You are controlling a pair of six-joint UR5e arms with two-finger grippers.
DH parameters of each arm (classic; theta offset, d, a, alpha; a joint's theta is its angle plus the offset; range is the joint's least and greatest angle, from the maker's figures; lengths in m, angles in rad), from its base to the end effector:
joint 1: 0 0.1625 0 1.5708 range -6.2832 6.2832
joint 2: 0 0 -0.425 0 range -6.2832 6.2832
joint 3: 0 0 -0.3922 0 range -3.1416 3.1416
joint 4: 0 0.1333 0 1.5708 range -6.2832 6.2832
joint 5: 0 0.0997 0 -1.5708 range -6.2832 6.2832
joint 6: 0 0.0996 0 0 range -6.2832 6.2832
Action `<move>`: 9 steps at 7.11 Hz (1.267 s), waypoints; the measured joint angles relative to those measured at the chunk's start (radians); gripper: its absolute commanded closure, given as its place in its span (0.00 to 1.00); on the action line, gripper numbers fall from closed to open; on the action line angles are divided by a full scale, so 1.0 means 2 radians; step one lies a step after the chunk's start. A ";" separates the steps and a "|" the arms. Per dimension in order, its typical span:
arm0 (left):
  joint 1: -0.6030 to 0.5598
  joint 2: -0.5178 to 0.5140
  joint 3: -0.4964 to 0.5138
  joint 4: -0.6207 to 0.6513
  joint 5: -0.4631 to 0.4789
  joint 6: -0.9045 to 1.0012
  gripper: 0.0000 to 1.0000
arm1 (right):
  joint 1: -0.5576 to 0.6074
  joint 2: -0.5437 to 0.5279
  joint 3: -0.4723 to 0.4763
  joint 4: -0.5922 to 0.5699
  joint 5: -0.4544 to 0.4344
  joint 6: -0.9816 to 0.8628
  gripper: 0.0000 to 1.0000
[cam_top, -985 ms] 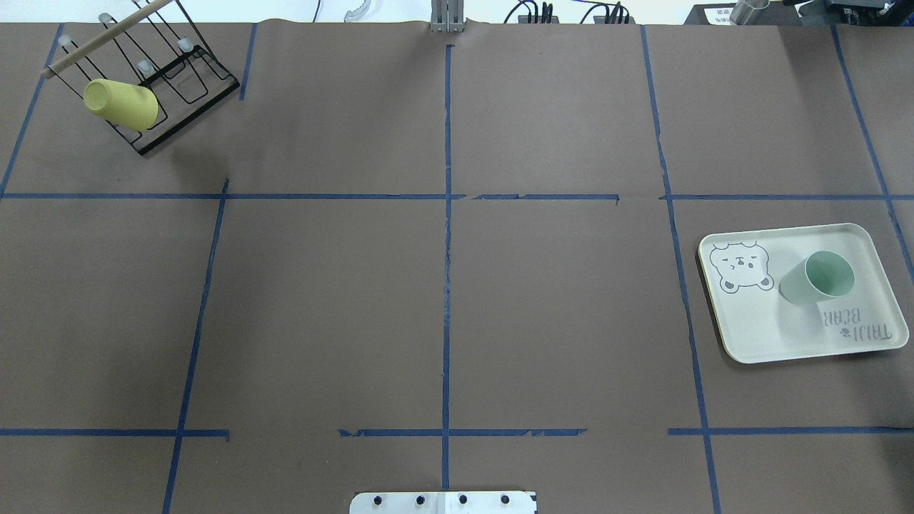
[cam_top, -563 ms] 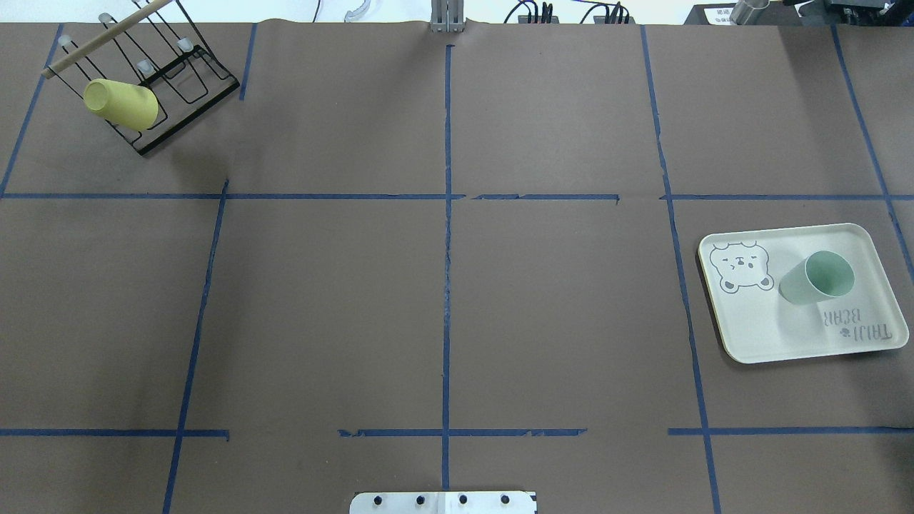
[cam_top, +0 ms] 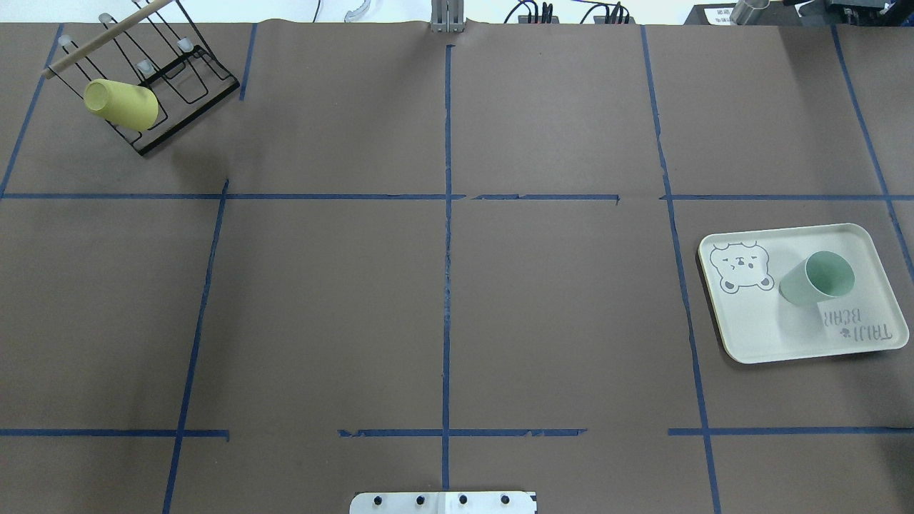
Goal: Left arm grabs green cup and hands to right arm on tray
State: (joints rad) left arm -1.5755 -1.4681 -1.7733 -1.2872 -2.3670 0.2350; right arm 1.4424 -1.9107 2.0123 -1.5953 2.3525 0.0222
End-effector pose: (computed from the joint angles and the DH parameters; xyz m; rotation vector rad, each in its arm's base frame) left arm -0.0641 -0.4317 0.6329 -0.0779 0.8096 0.1443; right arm 0.0174 -0.3585 0.5862 0.0142 -0.7852 -0.1308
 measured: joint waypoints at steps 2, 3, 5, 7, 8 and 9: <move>0.000 0.004 0.001 -0.006 -0.017 -0.035 0.00 | 0.027 0.001 0.003 -0.043 -0.003 -0.068 0.00; 0.000 0.005 0.001 -0.006 -0.019 -0.039 0.00 | 0.032 -0.002 -0.001 -0.051 -0.012 -0.083 0.00; 0.001 0.004 0.008 -0.034 -0.019 -0.042 0.00 | 0.034 -0.009 -0.010 -0.055 -0.017 -0.088 0.00; 0.002 0.004 0.014 -0.073 -0.018 -0.043 0.00 | 0.034 -0.010 -0.019 -0.052 -0.002 -0.084 0.00; 0.002 0.005 0.014 -0.081 -0.017 -0.049 0.00 | 0.034 -0.006 -0.021 -0.051 0.001 -0.083 0.00; 0.001 0.005 0.008 -0.083 -0.017 -0.069 0.00 | 0.034 0.001 -0.023 -0.050 0.002 -0.083 0.00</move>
State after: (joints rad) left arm -1.5734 -1.4584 -1.7577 -1.4532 -2.4019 0.0978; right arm 1.5101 -1.9081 1.9663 -1.6953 2.3565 -0.1439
